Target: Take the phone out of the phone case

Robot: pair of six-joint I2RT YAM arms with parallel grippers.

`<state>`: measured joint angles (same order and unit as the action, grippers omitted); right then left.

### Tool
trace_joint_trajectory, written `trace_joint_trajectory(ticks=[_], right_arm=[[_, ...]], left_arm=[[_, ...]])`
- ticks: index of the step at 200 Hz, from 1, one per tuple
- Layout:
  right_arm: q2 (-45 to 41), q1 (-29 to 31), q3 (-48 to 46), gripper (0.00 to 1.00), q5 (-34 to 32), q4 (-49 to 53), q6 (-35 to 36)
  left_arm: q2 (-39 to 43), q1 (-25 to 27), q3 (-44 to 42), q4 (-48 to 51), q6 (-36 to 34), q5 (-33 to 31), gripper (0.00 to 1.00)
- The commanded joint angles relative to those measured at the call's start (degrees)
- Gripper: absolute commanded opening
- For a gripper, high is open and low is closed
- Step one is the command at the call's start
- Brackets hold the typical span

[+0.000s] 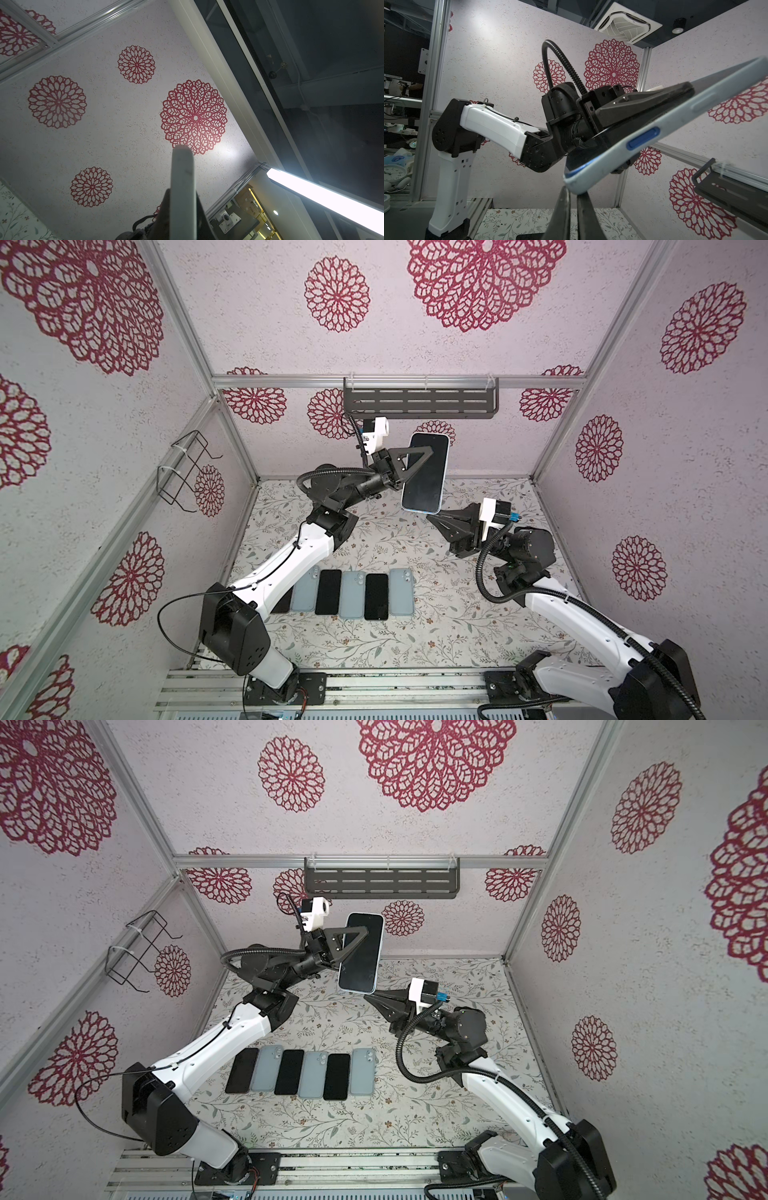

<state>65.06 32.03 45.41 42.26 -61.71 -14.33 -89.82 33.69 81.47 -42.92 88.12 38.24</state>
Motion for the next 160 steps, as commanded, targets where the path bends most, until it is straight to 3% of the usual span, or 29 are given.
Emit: trace_joint_trajectory(ticks=[1, 24, 51, 76, 104, 160], right_arm=[[-0.4, 0.1, 1.0, 0.12, -4.8, 0.8, 2.0], [-1.1, -0.1, 1.8, 0.16, -7.4, 4.5, -0.6], [-3.9, -0.4, -5.8, 0.41, -5.5, -6.3, -5.9], [-6.4, -0.5, -8.7, 0.49, -3.5, -4.7, -8.3], [-6.2, -0.5, -10.0, 0.63, -2.6, -14.5, -17.1], [-2.5, -0.4, -7.6, 0.70, -5.8, -27.2, -29.5]], left_arm=[[1.8, 1.7, -0.1, -0.5, 0.2, -0.5, 0.00], [2.6, 1.7, -0.9, -0.6, -0.3, -0.9, 0.00], [4.5, 0.7, -1.8, -0.4, -1.5, -2.1, 0.00], [6.2, 0.3, -1.8, 0.9, -4.2, -2.4, 0.00], [6.3, 0.3, -2.8, -1.9, -5.0, -2.6, 0.00], [5.4, 0.3, -4.0, -6.8, -4.0, -3.8, 0.00]])
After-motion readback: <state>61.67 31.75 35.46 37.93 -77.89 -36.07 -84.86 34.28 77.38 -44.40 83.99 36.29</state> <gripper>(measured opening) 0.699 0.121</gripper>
